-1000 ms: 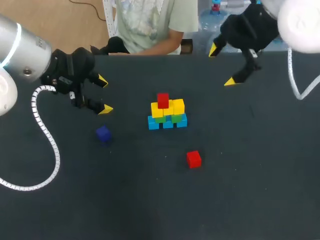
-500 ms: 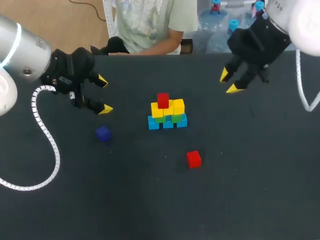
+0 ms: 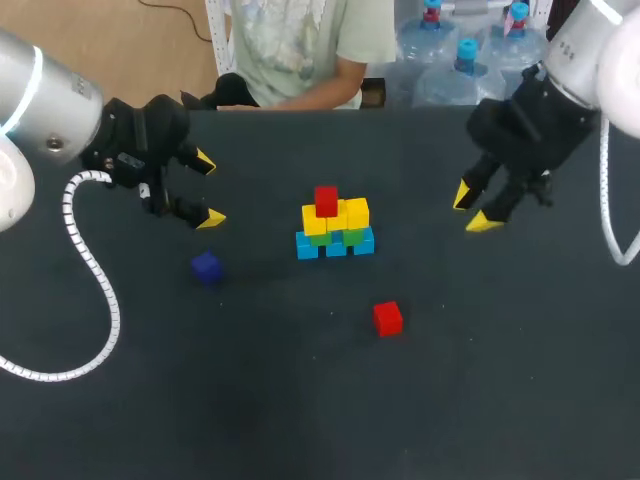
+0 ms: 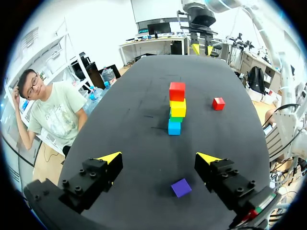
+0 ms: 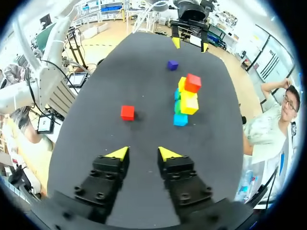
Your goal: Place the blue cubes, place green cubes on the blue cubes, place the yellow cubes on the green cubes, then place the red cubes on the yellow cubes, and place purple cube on the red cubes.
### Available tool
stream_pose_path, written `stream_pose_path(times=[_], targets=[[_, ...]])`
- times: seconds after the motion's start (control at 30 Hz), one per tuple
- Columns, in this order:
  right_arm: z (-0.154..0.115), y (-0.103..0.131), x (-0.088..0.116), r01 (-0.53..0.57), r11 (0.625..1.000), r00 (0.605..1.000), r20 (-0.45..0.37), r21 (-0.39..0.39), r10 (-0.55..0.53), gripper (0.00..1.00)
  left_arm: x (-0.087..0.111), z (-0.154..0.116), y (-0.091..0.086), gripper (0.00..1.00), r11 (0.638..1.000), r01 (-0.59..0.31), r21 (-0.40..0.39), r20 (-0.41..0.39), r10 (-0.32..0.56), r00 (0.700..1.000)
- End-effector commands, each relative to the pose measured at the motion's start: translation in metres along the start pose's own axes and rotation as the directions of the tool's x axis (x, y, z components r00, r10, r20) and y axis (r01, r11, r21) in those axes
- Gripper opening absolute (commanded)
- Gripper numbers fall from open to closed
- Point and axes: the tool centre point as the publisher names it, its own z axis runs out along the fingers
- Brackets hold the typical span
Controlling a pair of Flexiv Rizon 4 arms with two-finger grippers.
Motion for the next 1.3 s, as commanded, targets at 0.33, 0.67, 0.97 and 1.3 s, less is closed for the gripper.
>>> stream_pose_path(times=[0.33,0.67,0.97,1.3], targets=[[0.010,0.015,-0.005,-0.024,0.998,1.000,0.004,-0.053,0.024,1.00,0.001,0.000,0.001,1.00,1.000,-0.002,0.001,0.003,0.002,1.000],[0.010,0.015,-0.005,-0.024,0.998,1.000,0.004,-0.053,0.024,1.00,0.001,0.000,0.001,1.00,1.000,-0.002,0.001,0.003,0.002,1.000],[0.017,0.032,-0.013,-0.071,0.995,0.997,-0.036,-0.073,0.068,1.00,0.001,0.000,0.001,1.00,1.000,-0.002,0.001,0.003,0.002,1.000],[0.050,0.061,-0.024,-0.151,0.986,0.983,-0.117,-0.077,0.141,1.00,0.001,0.000,0.001,1.00,1.000,-0.002,0.001,0.003,0.002,1.000]])
